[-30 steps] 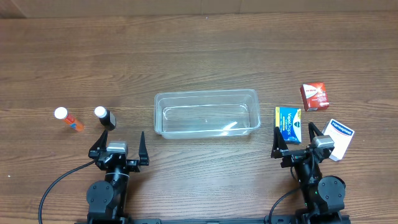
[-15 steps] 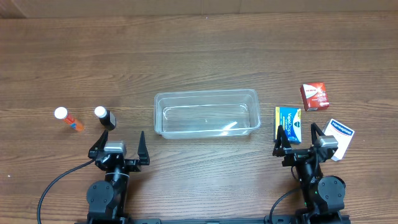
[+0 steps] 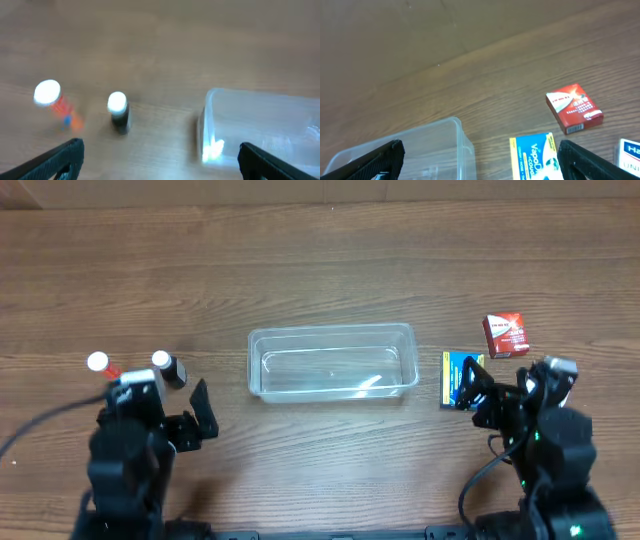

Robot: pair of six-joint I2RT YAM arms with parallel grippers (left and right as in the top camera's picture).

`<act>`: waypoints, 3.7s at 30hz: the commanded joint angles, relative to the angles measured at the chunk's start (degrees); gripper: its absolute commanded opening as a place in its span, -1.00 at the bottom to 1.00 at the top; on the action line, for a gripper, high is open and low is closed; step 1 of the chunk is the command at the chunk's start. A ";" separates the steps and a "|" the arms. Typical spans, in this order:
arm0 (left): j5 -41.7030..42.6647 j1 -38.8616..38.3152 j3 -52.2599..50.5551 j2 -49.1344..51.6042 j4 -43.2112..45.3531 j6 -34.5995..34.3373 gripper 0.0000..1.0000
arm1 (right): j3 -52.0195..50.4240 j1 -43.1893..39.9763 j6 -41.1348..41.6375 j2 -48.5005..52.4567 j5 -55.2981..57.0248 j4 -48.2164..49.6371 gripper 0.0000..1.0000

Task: Pack container
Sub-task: 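Move left gripper to the black bottle and grasp it, then carry the black bottle into the container's left end and release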

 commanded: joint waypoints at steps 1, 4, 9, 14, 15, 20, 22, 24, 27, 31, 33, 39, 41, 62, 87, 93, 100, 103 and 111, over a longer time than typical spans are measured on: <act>-1.36 0.44 12.98 12.44 -9.49 -0.66 0.99 | 11.58 -1.51 2.01 11.02 0.35 -8.11 1.00; -1.29 0.44 25.09 24.44 -20.57 -1.11 1.00 | 24.26 -7.30 1.97 24.20 -0.39 -20.35 1.00; -1.51 0.48 33.68 31.93 -29.75 -0.96 1.00 | 31.93 -20.17 -6.49 40.13 -13.31 -28.46 1.00; -2.60 6.58 33.88 33.09 -29.22 -4.79 1.00 | 31.93 -22.62 -8.44 43.39 -13.11 -28.68 1.00; -2.40 9.55 33.88 35.01 -27.89 -3.98 1.00 | 31.93 -22.60 -8.44 43.39 -13.14 -28.59 1.00; -0.20 12.61 35.30 51.65 -25.00 0.35 1.00 | 31.91 -22.60 -8.46 43.39 -13.55 -28.65 1.00; 1.31 12.61 36.74 59.10 -24.15 1.33 1.00 | 31.91 -22.60 -8.46 43.39 -13.55 -28.63 1.00; 1.53 12.59 36.85 62.58 -23.06 1.66 0.99 | 31.91 -22.60 -8.46 43.39 -13.55 -28.61 1.00; 1.49 13.40 36.85 65.66 -20.96 1.68 0.97 | 31.89 -22.60 -8.46 43.39 -13.55 -28.63 1.00; 1.55 13.75 36.79 69.42 -19.63 3.39 0.86 | 31.89 -22.60 -8.46 43.39 -13.55 -28.63 1.00; 1.68 13.77 36.81 72.30 -19.63 3.37 0.86 | 31.89 -22.60 -8.46 43.39 -13.55 -28.63 1.00; 1.62 13.77 36.81 74.47 -18.64 3.34 0.18 | 31.89 -22.60 -8.46 43.39 -13.55 -28.63 1.00; 1.60 13.75 36.81 74.47 -18.93 3.34 0.01 | 31.89 -22.60 -8.46 43.39 -13.55 -28.63 1.00; 7.69 -9.20 58.29 63.49 -32.59 -8.85 -0.92 | 31.89 -22.60 -8.44 43.39 -13.55 -28.61 1.00; 1.64 -17.05 46.90 80.65 -21.66 -10.58 -0.37 | 31.89 -22.60 -8.44 43.39 -13.57 -28.44 1.00; 1.64 -17.07 48.35 80.54 -24.52 -10.14 0.03 | 31.89 -22.60 -8.44 43.39 -13.57 -28.48 1.00; -1.81 -14.95 61.61 69.96 -36.11 -8.68 1.00 | 31.89 -22.60 -8.44 43.39 -13.55 -28.68 1.00; -2.23 -4.28 61.64 61.57 -39.69 -9.35 1.00 | 31.89 -22.60 -8.44 43.39 -13.57 -28.65 1.00; -1.29 27.69 53.83 59.43 -38.47 -8.44 1.00 | 31.89 -22.60 -8.41 43.39 -13.57 -28.65 1.00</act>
